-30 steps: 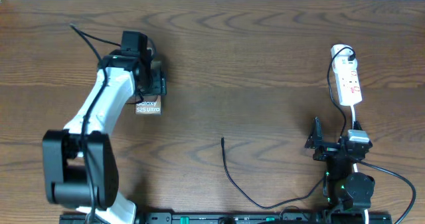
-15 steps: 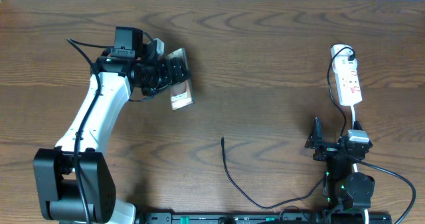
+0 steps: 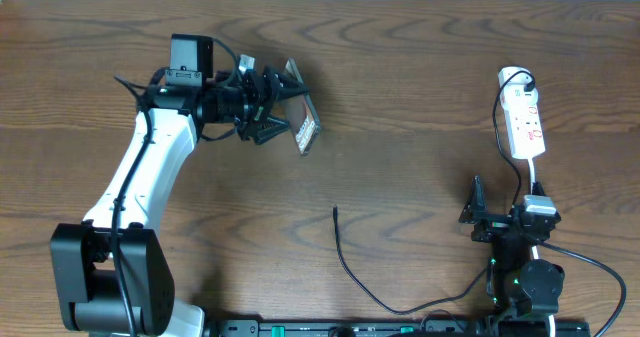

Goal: Plug charger to phone and switch on socket
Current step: 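Lift the phone with the left gripper and turn it upright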

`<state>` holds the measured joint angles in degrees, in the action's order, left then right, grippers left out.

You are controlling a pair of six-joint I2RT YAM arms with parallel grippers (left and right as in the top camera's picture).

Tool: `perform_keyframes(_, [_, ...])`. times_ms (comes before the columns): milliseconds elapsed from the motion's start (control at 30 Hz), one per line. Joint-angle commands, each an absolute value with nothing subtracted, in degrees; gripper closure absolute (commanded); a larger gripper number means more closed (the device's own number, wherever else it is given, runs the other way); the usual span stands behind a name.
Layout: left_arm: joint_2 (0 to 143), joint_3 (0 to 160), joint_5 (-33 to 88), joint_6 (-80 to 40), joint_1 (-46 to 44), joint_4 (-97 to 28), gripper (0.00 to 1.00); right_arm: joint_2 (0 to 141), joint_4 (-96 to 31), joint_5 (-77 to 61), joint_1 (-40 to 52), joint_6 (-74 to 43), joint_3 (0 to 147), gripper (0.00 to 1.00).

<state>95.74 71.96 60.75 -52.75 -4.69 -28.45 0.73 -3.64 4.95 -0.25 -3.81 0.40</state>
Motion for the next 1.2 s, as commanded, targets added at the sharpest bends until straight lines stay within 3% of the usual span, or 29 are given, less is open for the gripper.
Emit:
perform_keyframes(0, [94.39,73.91,68.93,-63.90,-4.69,-27.70,0.93,0.60,-3.84,5.45,0.10,-3.11,0.32,0.01])
perform_keyframes(400, [94.39,73.91,73.01,-78.32,-4.69,-27.68,0.93,0.60,-3.84,5.45,0.10,-3.14,0.32,0.01])
perform_keyframes(1167, [94.39,73.91,81.87,-82.70,-4.67,-27.73,0.93,0.60,-3.84,5.45,0.10,-3.14,0.32,0.01])
